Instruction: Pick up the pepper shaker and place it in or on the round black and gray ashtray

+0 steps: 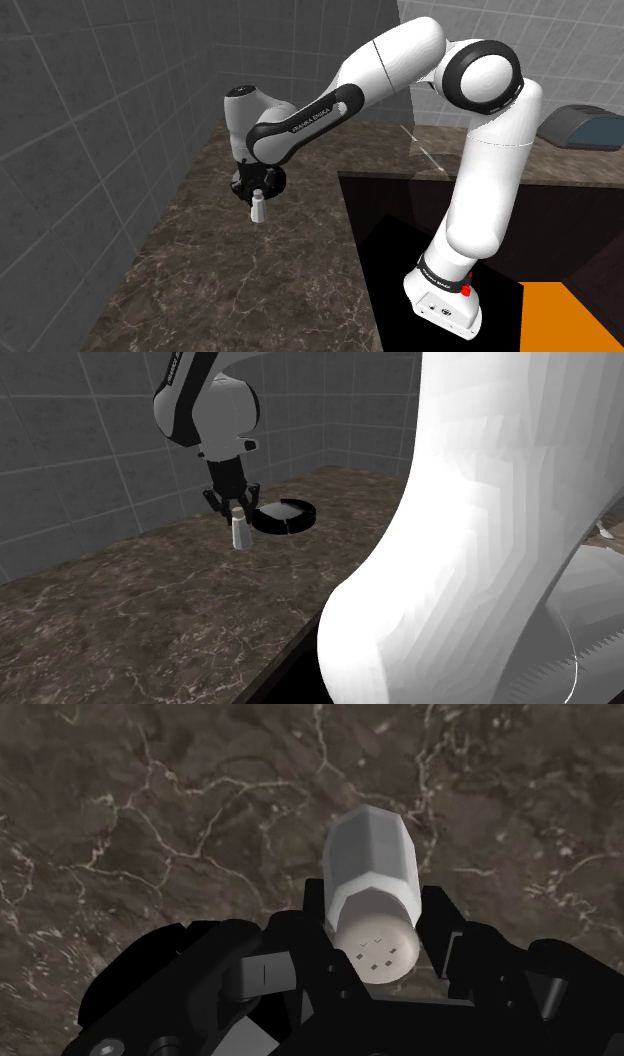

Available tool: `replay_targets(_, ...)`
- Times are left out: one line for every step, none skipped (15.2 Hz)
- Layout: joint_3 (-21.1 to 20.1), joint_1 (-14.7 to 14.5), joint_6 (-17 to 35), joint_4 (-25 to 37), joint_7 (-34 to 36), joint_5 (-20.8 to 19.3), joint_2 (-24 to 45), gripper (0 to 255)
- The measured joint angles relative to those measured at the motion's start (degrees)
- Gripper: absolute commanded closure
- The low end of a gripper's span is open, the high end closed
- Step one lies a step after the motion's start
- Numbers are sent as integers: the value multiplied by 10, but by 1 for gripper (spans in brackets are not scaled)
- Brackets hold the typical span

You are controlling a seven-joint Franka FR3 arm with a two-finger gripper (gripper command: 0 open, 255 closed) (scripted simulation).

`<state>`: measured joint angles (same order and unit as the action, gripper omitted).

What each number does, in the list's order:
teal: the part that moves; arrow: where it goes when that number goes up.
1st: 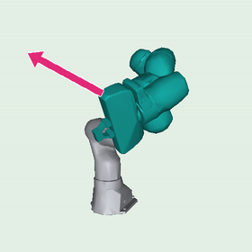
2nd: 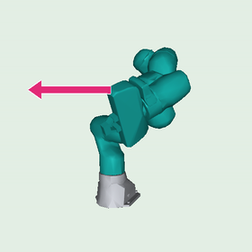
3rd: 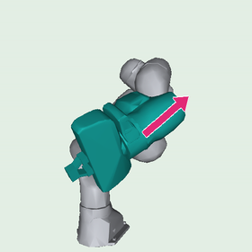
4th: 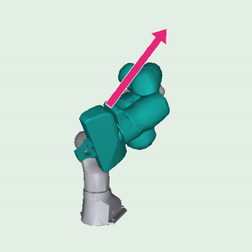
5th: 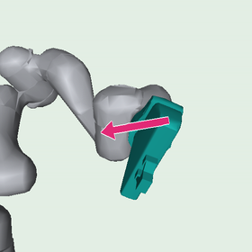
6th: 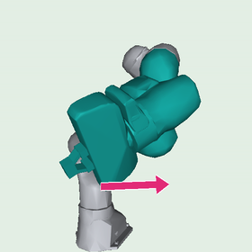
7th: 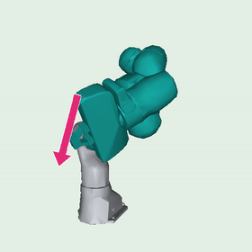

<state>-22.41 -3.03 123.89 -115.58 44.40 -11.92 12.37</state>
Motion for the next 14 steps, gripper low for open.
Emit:
replay_targets(0,0,0,0,0,0,0,255)
replay_targets(0,0,0,0,0,0,0,255)
replay_targets(0,0,0,0,0,0,0,255)
replay_targets(0,0,0,0,0,0,0,255)
replay_targets(0,0,0,0,0,0,0,255)
replay_targets(0,0,0,0,0,0,0,255)
replay_targets(0,0,-3,1,-1,1,-2,255)
replay_targets(-1,1,-9,3,-3,4,-6,255)
replay_targets(-1,1,-14,5,-5,6,-10,255)
replay_targets(-2,2,-20,9,-7,8,-12,255)
replay_targets(-3,2,-27,13,-8,10,-16,255)
replay_targets(-3,2,-34,16,-11,13,-20,255)
replay_targets(-3,3,-39,18,-13,15,-24,255)
replay_targets(-4,3,-48,24,-15,17,-27,255)
